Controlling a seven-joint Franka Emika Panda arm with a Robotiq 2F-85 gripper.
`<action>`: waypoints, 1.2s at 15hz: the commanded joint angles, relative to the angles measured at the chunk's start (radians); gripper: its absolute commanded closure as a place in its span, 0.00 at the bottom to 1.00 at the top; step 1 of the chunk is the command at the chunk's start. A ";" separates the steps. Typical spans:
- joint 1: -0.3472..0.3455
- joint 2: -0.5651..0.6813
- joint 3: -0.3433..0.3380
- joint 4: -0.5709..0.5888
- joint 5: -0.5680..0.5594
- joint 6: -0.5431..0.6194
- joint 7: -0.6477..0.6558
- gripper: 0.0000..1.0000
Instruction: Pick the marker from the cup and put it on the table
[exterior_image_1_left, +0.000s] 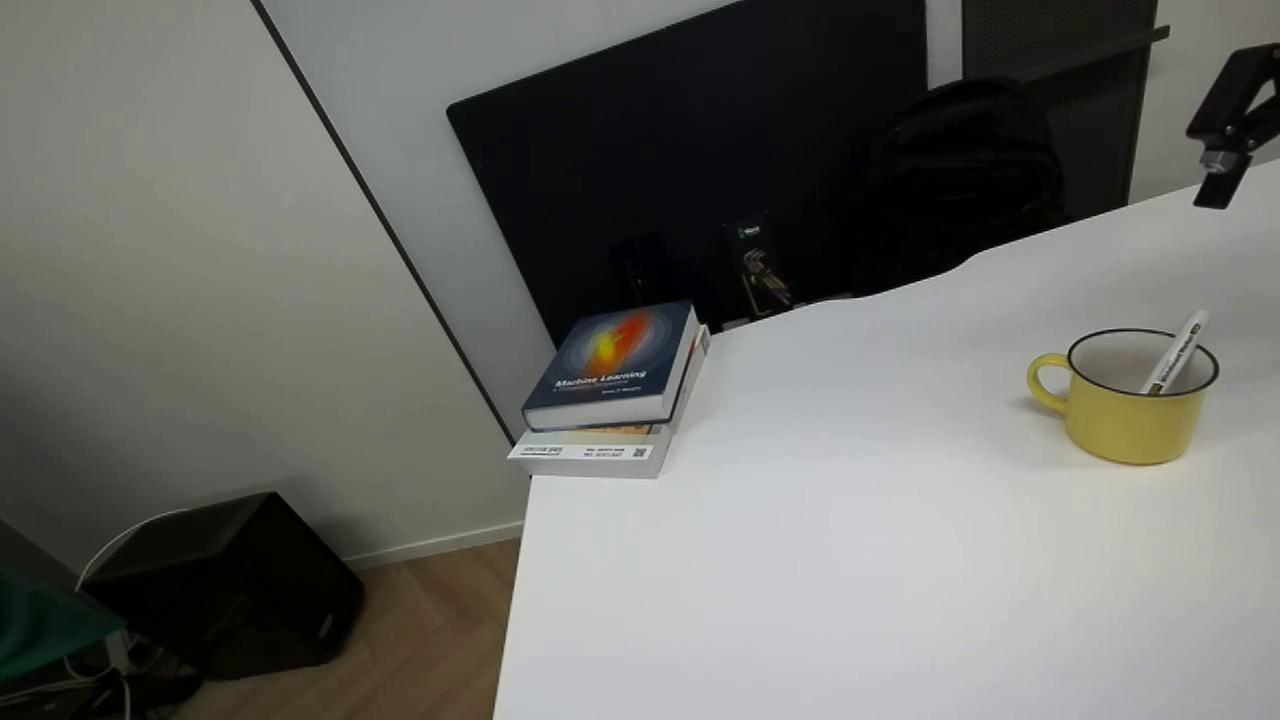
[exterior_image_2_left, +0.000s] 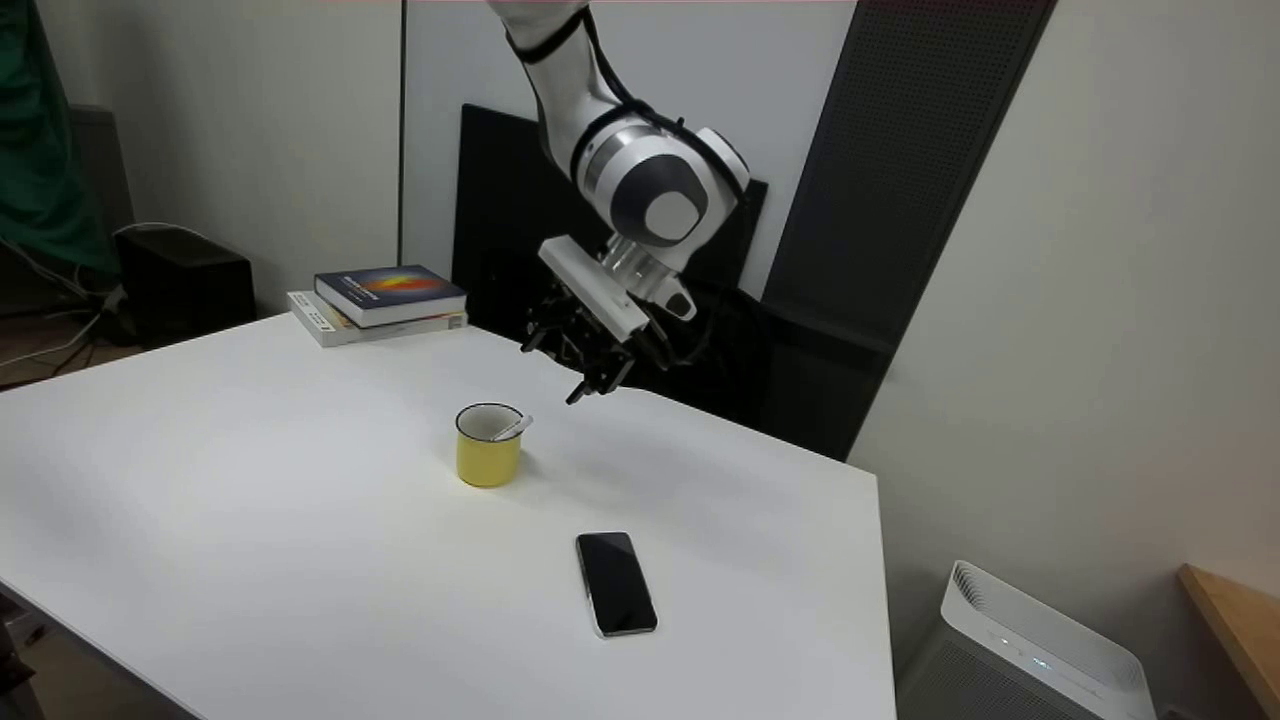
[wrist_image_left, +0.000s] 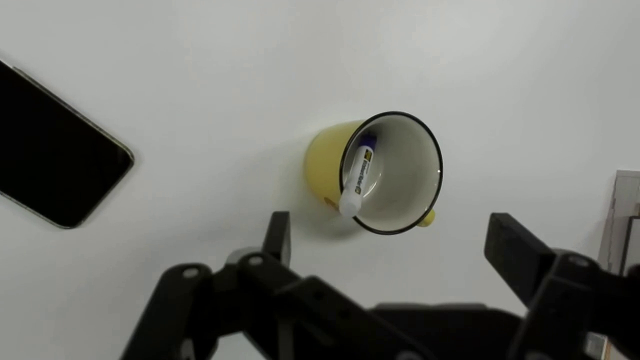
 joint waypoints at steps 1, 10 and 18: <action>-0.033 -0.042 0.032 -0.069 0.039 0.090 -0.016 0.00; -0.034 -0.014 0.030 -0.051 0.015 0.090 0.003 0.00; -0.034 0.025 0.040 -0.046 0.016 0.117 -0.003 0.00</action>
